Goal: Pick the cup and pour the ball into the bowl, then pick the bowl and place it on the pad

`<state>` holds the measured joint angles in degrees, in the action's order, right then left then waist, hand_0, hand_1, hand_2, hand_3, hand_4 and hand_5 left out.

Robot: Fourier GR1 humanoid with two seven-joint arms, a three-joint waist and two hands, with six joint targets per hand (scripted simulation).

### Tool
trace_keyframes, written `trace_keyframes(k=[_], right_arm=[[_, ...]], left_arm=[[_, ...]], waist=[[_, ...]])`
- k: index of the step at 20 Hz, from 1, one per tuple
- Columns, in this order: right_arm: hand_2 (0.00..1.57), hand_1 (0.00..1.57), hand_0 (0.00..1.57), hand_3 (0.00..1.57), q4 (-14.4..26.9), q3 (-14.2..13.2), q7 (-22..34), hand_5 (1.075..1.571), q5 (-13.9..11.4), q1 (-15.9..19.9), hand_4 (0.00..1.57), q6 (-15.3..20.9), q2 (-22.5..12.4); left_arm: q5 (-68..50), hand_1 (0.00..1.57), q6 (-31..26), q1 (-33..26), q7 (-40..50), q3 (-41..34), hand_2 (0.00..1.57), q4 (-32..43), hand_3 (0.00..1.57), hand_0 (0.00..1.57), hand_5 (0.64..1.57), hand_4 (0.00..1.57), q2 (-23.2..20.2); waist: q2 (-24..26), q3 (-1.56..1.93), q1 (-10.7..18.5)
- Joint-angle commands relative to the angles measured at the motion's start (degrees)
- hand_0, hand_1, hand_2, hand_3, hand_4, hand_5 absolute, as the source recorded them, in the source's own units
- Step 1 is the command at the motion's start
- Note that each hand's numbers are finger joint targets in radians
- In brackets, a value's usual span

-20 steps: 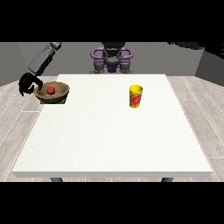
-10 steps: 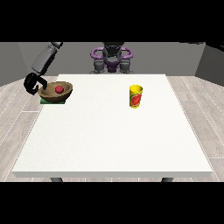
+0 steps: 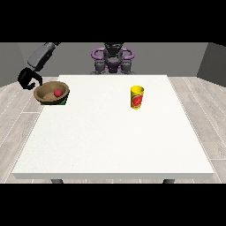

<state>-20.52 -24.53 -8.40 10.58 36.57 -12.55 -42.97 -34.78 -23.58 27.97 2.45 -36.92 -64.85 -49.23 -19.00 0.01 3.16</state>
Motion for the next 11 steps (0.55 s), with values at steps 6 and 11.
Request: trace_keyframes(k=[6, 11], right_arm=[[0.0, 0.0, 0.0, 0.0, 3.52, 0.41, 5.36, 1.471, -1.08, 1.1, 0.0, 1.32, -2.99], [0.0, 0.0, 0.0, 0.0, -4.28, 3.22, 8.34, 1.219, -0.9, 7.95, 0.7, -0.87, 1.98]], left_arm=[[-6.24, 0.0, 3.52, 1.02, 9.93, 4.91, 0.0, -10.04, 0.0, 0.0, 1.57, 0.98, 5.74], [-0.37, 0.0, 5.92, -1.54, 11.29, 9.63, 0.0, -4.03, 0.0, 0.0, 1.57, 0.98, 7.86]], waist=[[8.07, 0.25, 0.84], [22.05, -0.23, -3.01]])
